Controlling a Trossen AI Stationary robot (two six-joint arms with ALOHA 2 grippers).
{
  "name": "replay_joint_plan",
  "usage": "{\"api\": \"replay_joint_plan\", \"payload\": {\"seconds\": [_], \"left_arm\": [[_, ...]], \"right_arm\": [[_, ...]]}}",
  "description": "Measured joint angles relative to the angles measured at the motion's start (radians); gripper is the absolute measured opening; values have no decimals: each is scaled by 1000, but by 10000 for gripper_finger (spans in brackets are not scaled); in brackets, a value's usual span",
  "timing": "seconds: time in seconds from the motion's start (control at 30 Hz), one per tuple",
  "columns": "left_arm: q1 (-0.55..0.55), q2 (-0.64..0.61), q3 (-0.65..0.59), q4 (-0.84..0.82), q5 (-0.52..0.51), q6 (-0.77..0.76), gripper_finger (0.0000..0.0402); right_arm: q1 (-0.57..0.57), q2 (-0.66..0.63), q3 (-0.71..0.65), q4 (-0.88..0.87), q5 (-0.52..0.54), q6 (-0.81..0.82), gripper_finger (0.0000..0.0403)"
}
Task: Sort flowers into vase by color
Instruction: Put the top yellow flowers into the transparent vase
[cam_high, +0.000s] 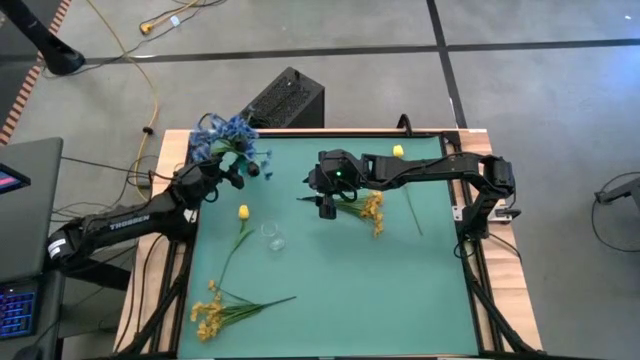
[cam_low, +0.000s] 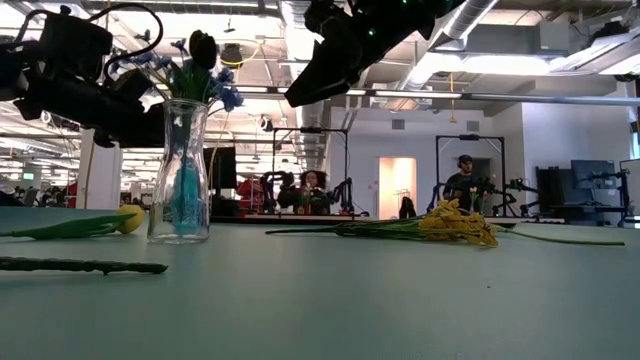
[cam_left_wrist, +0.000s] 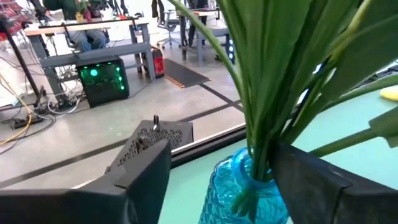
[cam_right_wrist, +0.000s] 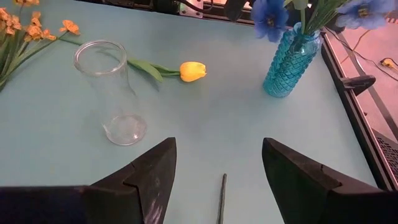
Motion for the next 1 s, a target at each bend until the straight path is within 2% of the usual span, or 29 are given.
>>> {"api": "replay_joint_plan", "payload": {"seconds": [0.13, 0.3, 0.37, 0.73, 1.0], "left_arm": [[0, 0, 0, 13, -6, 0, 276], [3, 0, 1, 18, -70, -2, 278], [12, 0, 1, 13, -64, -7, 278], [107, 0, 1, -30, 108, -75, 279], [115, -1, 1, -47, 215, -92, 279]], "right_arm": [[2, 0, 0, -1, 0, 0, 264], [6, 0, 0, -1, 0, 0, 264], [6, 0, 0, -1, 0, 0, 264], [6, 0, 0, -1, 0, 0, 264], [6, 0, 0, -4, 0, 0, 264]]}}
